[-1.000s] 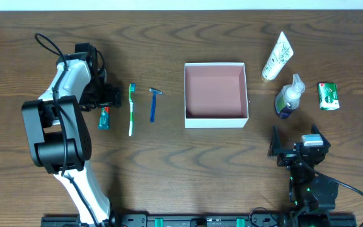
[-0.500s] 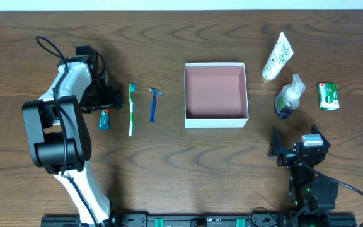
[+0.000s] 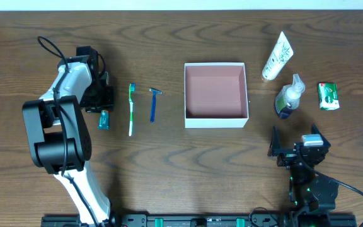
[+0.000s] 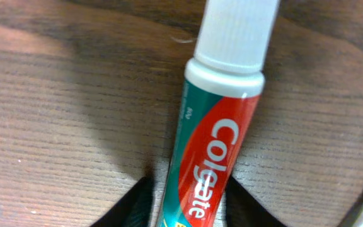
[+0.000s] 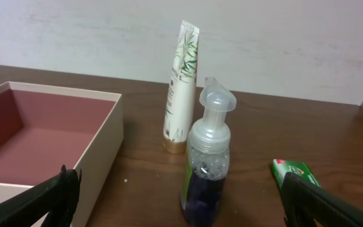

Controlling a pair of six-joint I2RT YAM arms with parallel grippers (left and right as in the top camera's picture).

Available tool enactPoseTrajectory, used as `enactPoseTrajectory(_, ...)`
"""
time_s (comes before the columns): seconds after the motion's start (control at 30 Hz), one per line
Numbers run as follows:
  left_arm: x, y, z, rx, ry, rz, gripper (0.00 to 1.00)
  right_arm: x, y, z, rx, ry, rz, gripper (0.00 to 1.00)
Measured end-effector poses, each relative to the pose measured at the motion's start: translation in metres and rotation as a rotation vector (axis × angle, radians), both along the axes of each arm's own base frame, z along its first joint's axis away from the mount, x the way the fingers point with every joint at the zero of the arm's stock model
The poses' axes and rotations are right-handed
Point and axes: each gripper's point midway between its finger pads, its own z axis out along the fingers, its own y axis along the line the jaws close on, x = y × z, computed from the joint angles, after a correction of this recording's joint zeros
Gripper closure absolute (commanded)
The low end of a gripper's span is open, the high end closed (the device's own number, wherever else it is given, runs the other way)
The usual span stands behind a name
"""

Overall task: Pack container
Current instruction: 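Reach left gripper down and grasp the Colgate toothpaste tube, then lift toothpaste with left gripper and lower it into the white box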

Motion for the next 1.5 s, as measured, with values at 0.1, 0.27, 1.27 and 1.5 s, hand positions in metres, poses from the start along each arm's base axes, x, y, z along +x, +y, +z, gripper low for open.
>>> enactPoseTrajectory(0.1,0.000,0.000,0.000,0.000,0.000,-0.002,0.71,0.000,0.000,0.000,0.000,0.000,0.000,0.01)
enactPoseTrajectory(0.27,-0.004,0.000,0.002,0.002,0.019,0.000,0.80,0.000,0.000,0.000,0.000,0.000,0.000,0.01)
enactPoseTrajectory(1.27,0.048,-0.224,0.282,-0.307,-0.795,-0.340,0.88,0.000,0.000,0.000,0.000,0.000,0.000,0.01)
enactPoseTrajectory(1.5,0.035,-0.294,0.247,-0.352,-0.707,-0.349,0.88,0.000,0.000,0.000,0.000,0.000,0.000,0.01)
